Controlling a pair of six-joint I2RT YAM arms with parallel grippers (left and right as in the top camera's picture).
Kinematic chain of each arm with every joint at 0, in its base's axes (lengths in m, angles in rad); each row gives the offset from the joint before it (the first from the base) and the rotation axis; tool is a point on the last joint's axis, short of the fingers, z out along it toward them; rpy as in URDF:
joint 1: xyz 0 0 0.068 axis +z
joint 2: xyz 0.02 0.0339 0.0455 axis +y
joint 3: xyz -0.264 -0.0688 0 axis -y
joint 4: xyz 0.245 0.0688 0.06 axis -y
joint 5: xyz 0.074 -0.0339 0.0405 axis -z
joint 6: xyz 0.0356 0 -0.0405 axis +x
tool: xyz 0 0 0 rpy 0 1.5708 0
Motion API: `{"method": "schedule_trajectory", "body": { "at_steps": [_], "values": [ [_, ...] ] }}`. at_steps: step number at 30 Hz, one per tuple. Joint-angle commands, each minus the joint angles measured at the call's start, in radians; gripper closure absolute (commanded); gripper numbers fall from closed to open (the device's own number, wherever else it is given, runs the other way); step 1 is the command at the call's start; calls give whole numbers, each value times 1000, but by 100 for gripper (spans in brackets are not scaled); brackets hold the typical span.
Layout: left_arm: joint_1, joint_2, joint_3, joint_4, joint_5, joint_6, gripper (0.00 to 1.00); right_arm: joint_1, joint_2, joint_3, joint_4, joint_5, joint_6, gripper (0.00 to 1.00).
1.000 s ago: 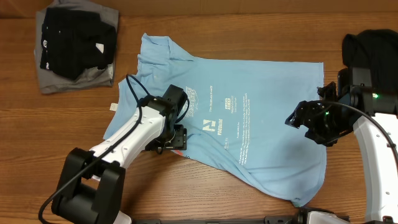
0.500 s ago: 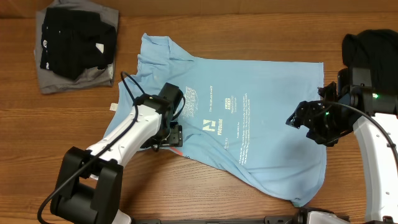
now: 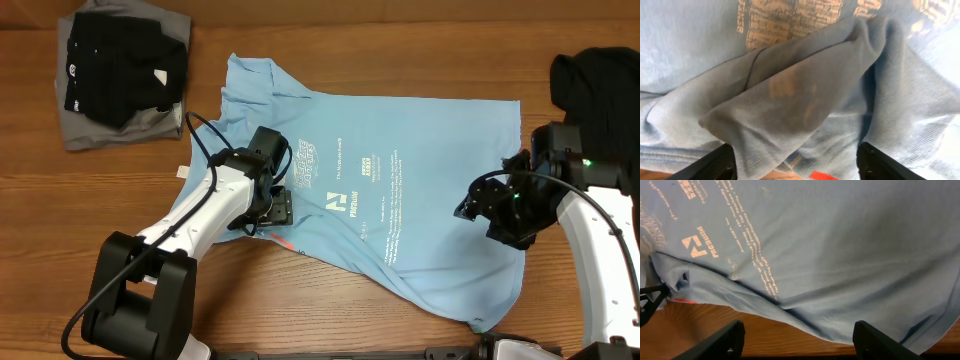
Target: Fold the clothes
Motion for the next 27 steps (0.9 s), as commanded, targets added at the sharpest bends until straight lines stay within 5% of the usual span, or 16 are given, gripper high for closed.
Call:
{"method": "schedule_trajectory", "body": {
  "at_steps": [1, 7, 13, 20, 27],
  "values": [
    [3, 12, -5, 8, 12, -5, 32, 5, -20, -13, 4, 2, -2, 27],
    [5, 12, -5, 24, 8, -26, 72, 5, -20, -13, 5, 2, -2, 27],
    [46, 12, -5, 97, 8, -27, 96, 5, -20, -13, 5, 2, 1, 27],
    [159, 12, -5, 228, 8, -26, 95, 5, -20, -13, 4, 1, 2, 27],
    [302, 12, -5, 427, 7, 8, 78, 5, -20, -13, -2, -3, 24, 27]
  ]
}}
